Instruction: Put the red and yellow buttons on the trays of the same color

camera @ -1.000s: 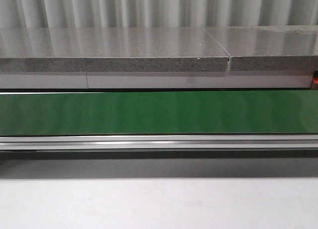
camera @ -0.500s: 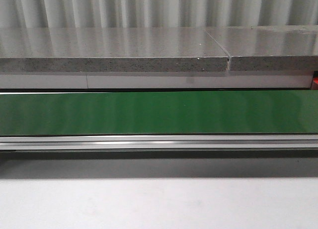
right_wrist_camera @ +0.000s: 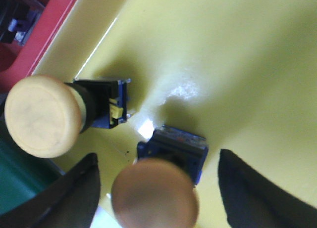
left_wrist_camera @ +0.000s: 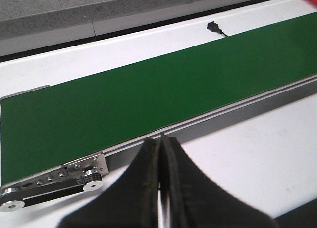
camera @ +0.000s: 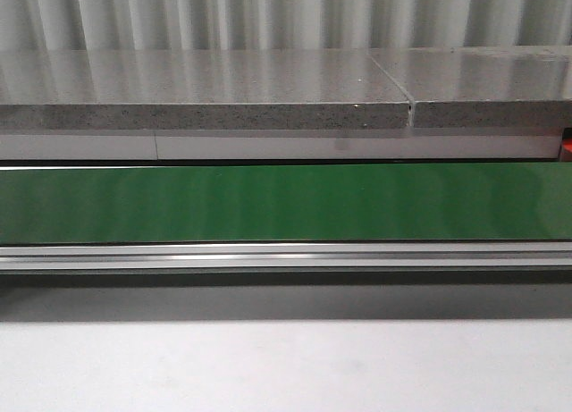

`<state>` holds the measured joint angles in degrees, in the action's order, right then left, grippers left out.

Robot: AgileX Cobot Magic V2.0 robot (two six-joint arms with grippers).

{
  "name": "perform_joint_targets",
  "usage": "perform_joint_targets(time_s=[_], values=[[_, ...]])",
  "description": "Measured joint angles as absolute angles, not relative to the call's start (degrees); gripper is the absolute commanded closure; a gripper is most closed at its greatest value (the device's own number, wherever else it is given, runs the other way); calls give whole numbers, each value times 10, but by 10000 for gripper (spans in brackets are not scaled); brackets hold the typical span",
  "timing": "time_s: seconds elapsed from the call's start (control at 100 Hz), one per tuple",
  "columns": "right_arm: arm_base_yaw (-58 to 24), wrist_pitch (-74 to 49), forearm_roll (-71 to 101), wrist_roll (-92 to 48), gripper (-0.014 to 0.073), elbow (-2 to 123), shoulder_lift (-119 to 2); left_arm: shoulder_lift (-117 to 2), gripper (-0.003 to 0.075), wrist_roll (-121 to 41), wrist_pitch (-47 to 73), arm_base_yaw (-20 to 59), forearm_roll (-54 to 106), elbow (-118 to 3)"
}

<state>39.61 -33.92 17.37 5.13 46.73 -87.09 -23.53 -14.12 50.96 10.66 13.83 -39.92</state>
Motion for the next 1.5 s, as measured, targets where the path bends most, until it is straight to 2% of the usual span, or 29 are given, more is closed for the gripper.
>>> perform_joint_targets(time_s=[0.34,0.41,0.65,0.77,1.19,1.5], values=[[390,-340,174,28,71,467,-812,-235,741,-141,510,107,138,-399],[378,-340,171,17,141,467,-788,-235,741,-141,510,107,138,-399],[301,-362,140,7,507,467,-725,-235,741,-141,510,107,138,-399],[249,-373,136,7,597,467,-700,-235,741,-141,510,107,138,-399],[103,-384,129,-19,610,467,-617,-235,741,-141,510,107,138,-399],[10,-388,84,-20,610,467,-508,-235,741,-141,510,107,138,-399]])
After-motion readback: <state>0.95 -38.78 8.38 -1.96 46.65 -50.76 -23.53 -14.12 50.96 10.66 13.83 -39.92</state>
